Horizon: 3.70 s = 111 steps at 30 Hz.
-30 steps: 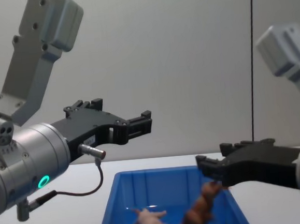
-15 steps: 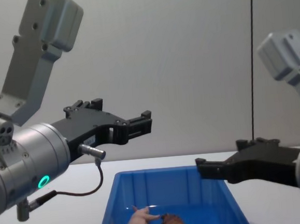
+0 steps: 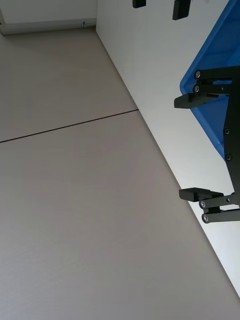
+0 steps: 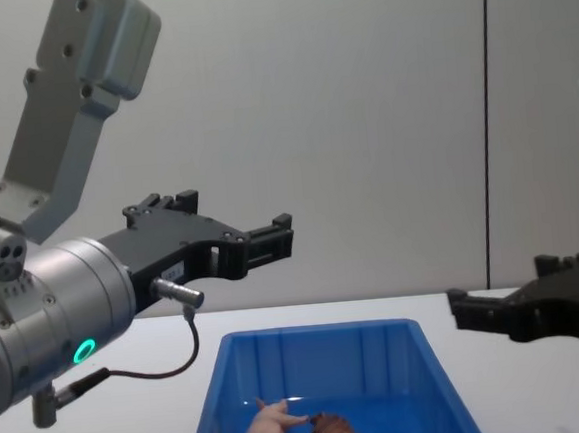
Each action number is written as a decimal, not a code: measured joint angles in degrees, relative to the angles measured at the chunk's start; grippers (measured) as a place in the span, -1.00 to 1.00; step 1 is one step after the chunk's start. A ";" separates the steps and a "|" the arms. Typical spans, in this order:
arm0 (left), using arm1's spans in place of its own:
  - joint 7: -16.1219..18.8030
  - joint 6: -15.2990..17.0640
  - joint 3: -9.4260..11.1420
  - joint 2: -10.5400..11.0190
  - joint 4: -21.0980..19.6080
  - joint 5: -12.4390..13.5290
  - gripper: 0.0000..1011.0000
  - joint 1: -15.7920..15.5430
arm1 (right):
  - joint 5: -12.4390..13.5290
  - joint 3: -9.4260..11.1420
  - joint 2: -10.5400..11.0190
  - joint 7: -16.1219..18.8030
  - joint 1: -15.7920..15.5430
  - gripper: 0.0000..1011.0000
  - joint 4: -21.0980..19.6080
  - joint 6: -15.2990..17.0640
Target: Pick up the two dolls from the table and place them into the box.
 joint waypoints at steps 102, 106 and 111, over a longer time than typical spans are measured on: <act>-8.44 14.83 -6.16 8.93 3.83 -13.70 -0.29 7.93 | 1.16 1.21 1.75 -4.16 -2.94 0.98 -2.76 -1.14; -8.59 14.45 -6.15 8.81 4.01 -13.70 -0.35 7.93 | 1.16 1.21 1.75 -4.16 -2.93 0.98 -2.76 -1.14; -8.72 13.68 -6.15 8.70 4.02 -13.70 -0.44 7.98 | 1.16 1.21 1.75 -4.16 -2.93 0.98 -2.76 -1.14</act>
